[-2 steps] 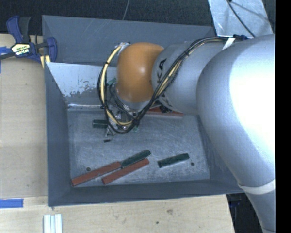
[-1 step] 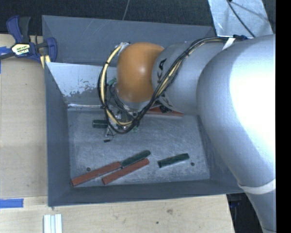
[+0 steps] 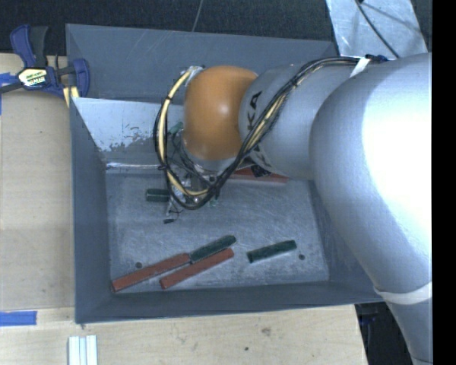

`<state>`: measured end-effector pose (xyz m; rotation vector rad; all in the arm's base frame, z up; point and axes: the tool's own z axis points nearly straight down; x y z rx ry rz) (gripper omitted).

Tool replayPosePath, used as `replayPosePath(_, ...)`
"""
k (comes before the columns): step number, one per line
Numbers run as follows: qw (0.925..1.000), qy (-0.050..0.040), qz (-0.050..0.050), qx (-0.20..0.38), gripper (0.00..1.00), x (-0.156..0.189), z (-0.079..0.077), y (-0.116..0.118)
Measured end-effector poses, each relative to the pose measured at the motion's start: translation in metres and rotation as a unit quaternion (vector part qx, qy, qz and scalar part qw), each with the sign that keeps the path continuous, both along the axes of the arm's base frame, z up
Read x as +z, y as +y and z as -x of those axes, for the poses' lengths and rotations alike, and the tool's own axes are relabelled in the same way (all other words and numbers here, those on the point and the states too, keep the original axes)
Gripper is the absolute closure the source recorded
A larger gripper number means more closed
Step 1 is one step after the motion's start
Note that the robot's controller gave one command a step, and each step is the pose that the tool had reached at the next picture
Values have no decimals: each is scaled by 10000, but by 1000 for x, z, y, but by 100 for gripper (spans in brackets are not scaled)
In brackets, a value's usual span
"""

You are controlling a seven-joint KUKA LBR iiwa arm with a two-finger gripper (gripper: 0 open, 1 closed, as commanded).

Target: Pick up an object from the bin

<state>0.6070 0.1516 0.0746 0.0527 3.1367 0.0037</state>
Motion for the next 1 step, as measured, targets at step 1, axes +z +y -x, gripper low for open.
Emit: replayPosePath(1,10000,62,21,-2,100,18,3,-1)
